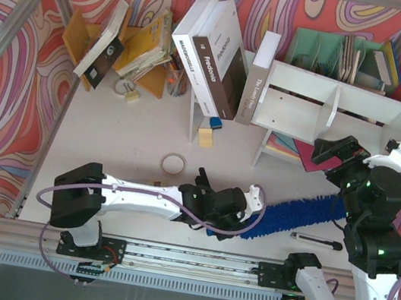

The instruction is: Dust the bookshelf with a duster

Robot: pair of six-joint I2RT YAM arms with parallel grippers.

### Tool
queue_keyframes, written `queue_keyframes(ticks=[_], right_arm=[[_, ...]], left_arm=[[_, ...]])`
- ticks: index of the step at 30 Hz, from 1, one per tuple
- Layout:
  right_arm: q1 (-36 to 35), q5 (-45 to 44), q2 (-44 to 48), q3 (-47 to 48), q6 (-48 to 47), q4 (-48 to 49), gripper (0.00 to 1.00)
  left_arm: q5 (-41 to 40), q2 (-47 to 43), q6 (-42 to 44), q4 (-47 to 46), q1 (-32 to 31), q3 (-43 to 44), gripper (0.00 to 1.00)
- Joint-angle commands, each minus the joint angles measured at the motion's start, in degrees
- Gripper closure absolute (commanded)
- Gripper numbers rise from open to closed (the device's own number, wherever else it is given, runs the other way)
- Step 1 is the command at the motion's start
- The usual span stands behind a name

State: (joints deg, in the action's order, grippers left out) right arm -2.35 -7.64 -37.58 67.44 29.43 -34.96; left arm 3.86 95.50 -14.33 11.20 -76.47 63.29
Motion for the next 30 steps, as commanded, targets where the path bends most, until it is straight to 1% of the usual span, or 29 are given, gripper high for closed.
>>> queue_keyframes(ticks=[1, 6, 9, 15, 19, 24, 30], right_arm=[[-0.07, -0.19, -0.22, 0.56, -0.58, 0.51, 0.01], [-0.11, 0.04, -0.30, 0.58, -0.41, 0.74, 0.01], [-0.09, 0.27, -0.36, 0.29, -0.16, 0.94, 0.01], [-0.11, 0.22, -0.19, 0.25, -0.21, 0.86, 0.01], [-0.09, -0.42, -0.05, 0.64, -0.69, 0.38, 0.01], [-0.07, -0.37, 0.10, 0.29, -0.53, 0.41, 0.01], [-0.09, -0.17, 0.17, 0.09, -0.35, 0.42, 0.01]], left_arm=[[-1.30, -4.34, 0.36, -2.08, 0.29, 1.32, 1.00], [-5.32, -12.15, 2.78, 1.39, 0.27, 3.17, 1.00], [-6.05, -14.47, 3.48, 2.39, 0.43, 3.38, 1.00], [-4.72, -12.05, 1.87, 0.60, 0.53, 0.95, 1.00], [-3.89, -9.48, -0.04, -2.73, 0.53, -2.26, 1.00], [-3.52, -6.85, -1.52, -3.68, 0.57, -3.47, 1.00], [-5.41, -10.65, -1.67, -1.43, 0.60, -3.74, 1.00]])
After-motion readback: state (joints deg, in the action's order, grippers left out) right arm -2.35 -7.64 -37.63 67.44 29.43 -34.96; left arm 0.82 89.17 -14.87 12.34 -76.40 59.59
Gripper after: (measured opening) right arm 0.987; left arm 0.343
